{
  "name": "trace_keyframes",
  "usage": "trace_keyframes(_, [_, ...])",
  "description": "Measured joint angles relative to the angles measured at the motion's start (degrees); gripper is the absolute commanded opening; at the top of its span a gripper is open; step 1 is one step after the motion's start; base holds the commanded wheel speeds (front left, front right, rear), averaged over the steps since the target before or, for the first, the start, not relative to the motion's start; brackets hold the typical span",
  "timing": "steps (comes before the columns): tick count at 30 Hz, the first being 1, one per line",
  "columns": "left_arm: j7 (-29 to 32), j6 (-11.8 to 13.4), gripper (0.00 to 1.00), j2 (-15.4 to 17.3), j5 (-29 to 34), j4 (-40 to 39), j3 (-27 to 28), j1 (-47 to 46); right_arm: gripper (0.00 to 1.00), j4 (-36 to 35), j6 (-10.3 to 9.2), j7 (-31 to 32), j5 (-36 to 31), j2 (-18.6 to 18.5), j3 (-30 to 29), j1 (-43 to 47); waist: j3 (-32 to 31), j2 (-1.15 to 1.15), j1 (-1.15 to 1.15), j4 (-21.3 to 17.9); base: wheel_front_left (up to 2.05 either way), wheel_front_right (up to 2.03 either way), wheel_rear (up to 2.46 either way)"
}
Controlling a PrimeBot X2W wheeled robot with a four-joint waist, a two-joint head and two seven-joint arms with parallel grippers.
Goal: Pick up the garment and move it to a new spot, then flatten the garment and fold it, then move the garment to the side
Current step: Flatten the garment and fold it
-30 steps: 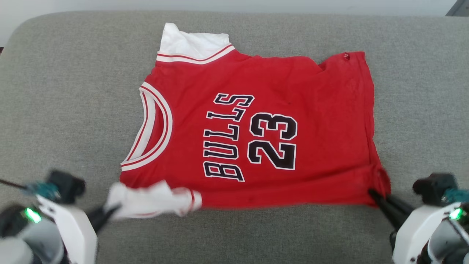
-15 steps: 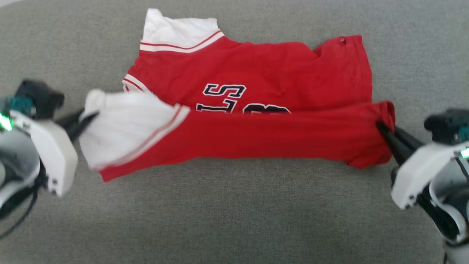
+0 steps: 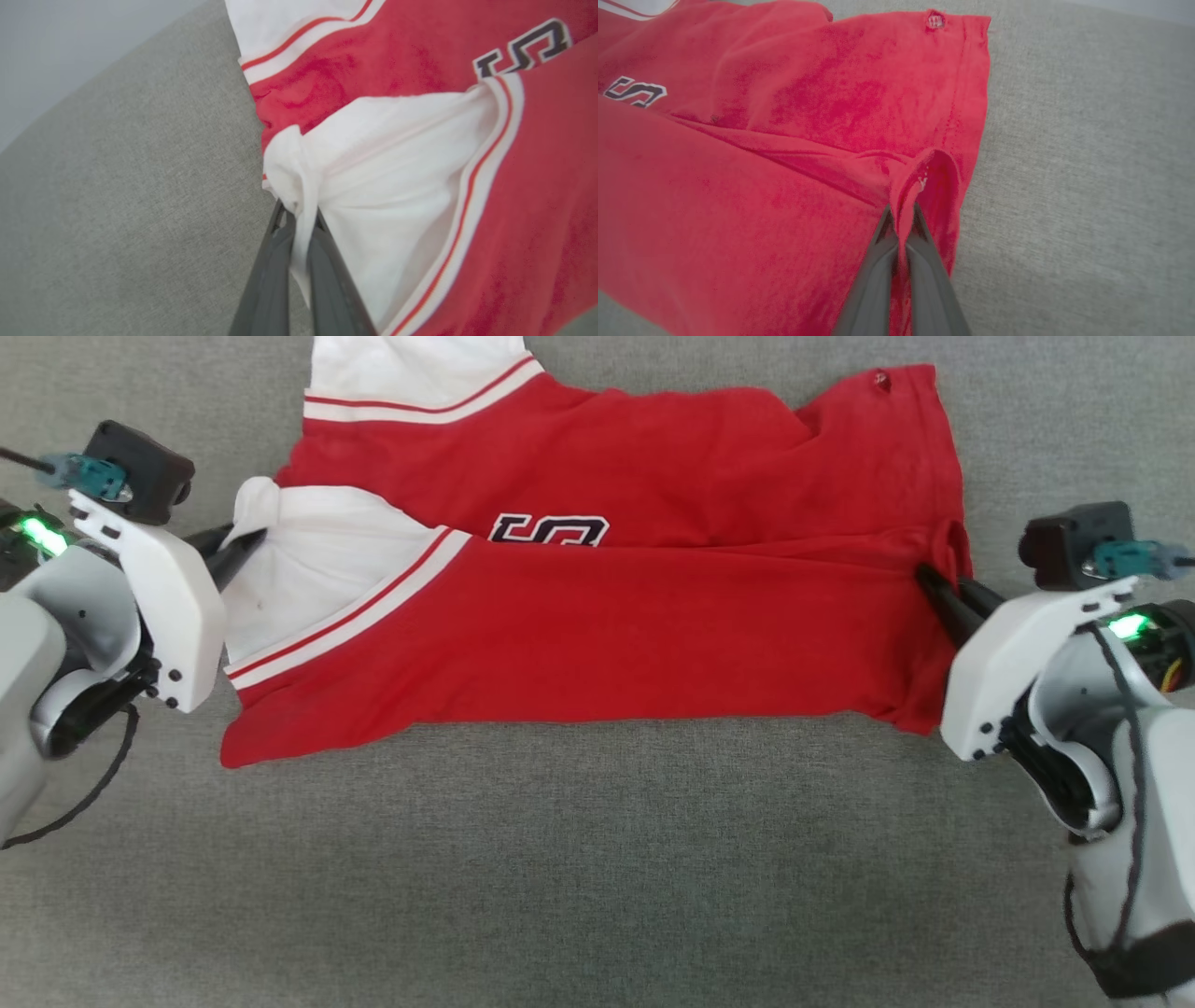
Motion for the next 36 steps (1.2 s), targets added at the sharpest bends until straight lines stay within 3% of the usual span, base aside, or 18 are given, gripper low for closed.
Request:
trace_keyframes(5, [1.3,-0.4,0.0,-3.5,-3.2,6.3,-1.8,-0.8,0.0,4.5,0.0,0.5,-0.5,1.1,0.5,-3.0,1.1,0.0,0.0,-0.1,0.0,0.0,0.0])
trace_keyframes(6, [1.7,-0.4,0.0,-4.0,-4.1,7.1,-2.1,-0.9,0.04,5.1,0.0,0.9,-0.7,1.3,0.6,-3.5,1.2,0.0,0.0,-0.2,0.0,0.0,0.0])
trace_keyframes(7, [2.1,-0.4,0.06,-4.4,-5.6,7.9,-2.3,-0.9,0.23,5.7,0.0,1.3,-1.0,1.5,0.6,-3.9,1.3,0.0,0.0,-0.2,0.0,0.0,0.0])
trace_keyframes(8, [2.5,-0.4,0.2,-4.6,-6.4,8.4,-2.7,-1.2,0.38,6.1,0.0,1.9,-1.1,1.7,0.7,-4.3,1.3,0.0,0.0,-0.2,0.0,0.0,0.0])
trace_keyframes(9, [2.6,-0.4,0.35,-4.6,-6.5,8.5,-3.1,-1.5,0.73,6.4,0.0,2.6,-1.1,1.8,0.7,-4.6,1.2,0.0,0.0,-0.2,0.0,0.0,0.0])
trace_keyframes(10, [2.5,-0.4,0.49,-4.6,-7.3,8.9,-3.1,-1.8,1.0,6.4,0.0,3.0,-1.2,1.9,0.6,-4.7,1.1,0.0,0.0,-0.2,0.0,0.0,0.0])
trace_keyframes(11, [2.4,-0.4,1.0,-4.6,-8.2,9.1,-3.0,-2.0,1.0,6.4,0.0,3.2,-1.3,2.1,0.4,-4.9,1.0,0.0,0.0,-0.2,0.0,0.0,0.0])
trace_keyframes(16, [3.6,-0.4,1.0,-3.7,-11.8,9.7,-2.9,-2.3,1.0,3.9,0.0,4.9,-1.6,2.0,-0.5,-3.8,-0.2,0.0,0.0,0.0,0.0,0.0,0.0])
trace_keyframes(24, [4.8,0.6,1.0,-0.1,-14.0,5.4,-2.0,-2.1,1.0,-7.0,-0.01,2.1,-2.3,3.9,-6.8,2.6,-2.4,0.0,0.0,0.9,0.0,0.0,0.0])
trace_keyframes(31, [7.6,7.2,1.0,4.8,-17.6,-6.6,-1.6,2.7,1.0,-14.8,-0.01,-5.2,-4.2,7.1,-11.6,7.8,-3.9,0.0,0.0,1.1,0.0,0.0,0.0])
trace_keyframes(36, [9.7,14.1,1.0,8.3,-21.4,-15.9,-1.6,7.1,1.0,-18.2,-0.01,-10.2,-5.3,8.8,-14.2,10.8,-4.2,0.0,0.0,0.5,0.0,0.0,0.0])
